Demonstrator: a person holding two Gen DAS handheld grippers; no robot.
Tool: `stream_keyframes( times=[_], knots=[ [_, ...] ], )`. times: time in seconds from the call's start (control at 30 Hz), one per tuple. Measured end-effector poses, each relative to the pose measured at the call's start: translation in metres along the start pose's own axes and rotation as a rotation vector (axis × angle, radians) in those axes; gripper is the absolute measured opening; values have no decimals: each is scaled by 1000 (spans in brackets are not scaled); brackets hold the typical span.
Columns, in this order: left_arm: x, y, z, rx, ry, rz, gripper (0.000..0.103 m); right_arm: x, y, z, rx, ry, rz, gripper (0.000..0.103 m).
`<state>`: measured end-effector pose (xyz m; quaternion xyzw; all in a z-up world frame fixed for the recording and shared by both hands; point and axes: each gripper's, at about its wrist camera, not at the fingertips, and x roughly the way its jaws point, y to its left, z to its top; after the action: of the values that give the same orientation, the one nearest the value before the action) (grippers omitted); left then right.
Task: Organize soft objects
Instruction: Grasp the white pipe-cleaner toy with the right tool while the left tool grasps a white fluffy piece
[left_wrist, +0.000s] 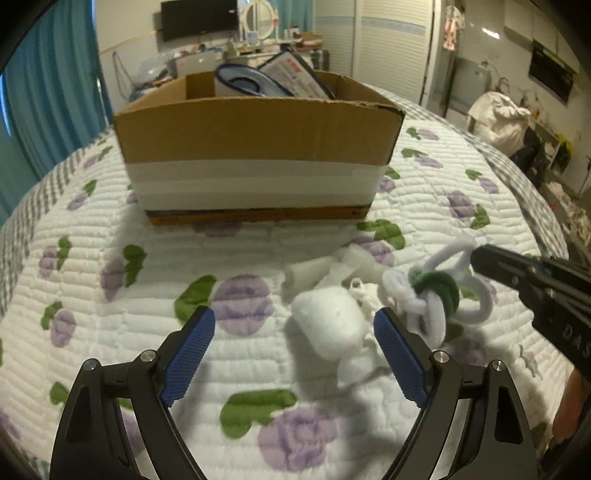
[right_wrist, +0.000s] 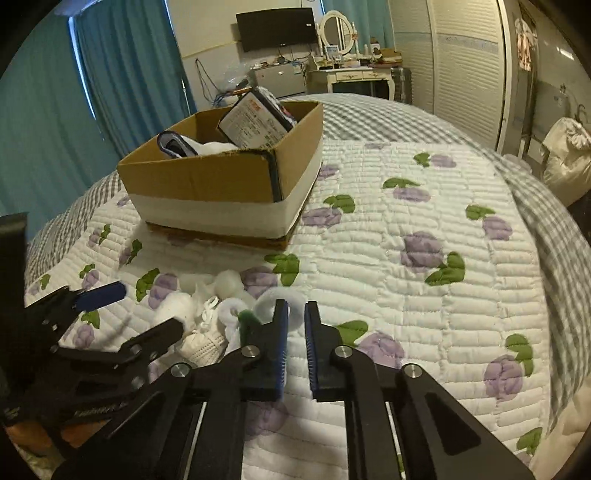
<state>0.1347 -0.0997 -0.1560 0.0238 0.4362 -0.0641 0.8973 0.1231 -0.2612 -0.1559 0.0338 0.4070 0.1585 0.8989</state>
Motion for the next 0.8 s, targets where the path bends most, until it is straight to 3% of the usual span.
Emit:
stream_keyframes(
  times=[0.1,0.17,0.23,0.3,0.33,0.47,0.63,0.67,0.7,0.8],
  knots=[
    [9,-5,0,30,37,-29,57,3,0,-2,3,10,17,6],
    [14,-5,-2,39,53,-45,48,6,2,-3,0,24,30,6],
    [13,-3,-2,31,53,-78,40,7,5,-3,-7,17,20,20],
    [11,-2,-3,38,55,-92,35,11,9,-4,-5,28,36,55],
    [9,-1,-3,44,53,-96,33,11,10,-5,-4,24,38,56],
    [-5,5,-3,56,25,-95,30,20,19,-6,-9,55,78,56],
    [-21,18,0,56,-5,-88,30,41,27,-9,-28,127,40,56],
    [-24,19,0,57,-9,-88,30,42,29,-10,-35,130,26,51],
    [-25,19,1,58,-12,-86,30,42,30,-10,-41,133,13,34],
    [-34,22,-1,56,-22,-87,30,33,33,-8,-28,114,27,34]
  ],
)
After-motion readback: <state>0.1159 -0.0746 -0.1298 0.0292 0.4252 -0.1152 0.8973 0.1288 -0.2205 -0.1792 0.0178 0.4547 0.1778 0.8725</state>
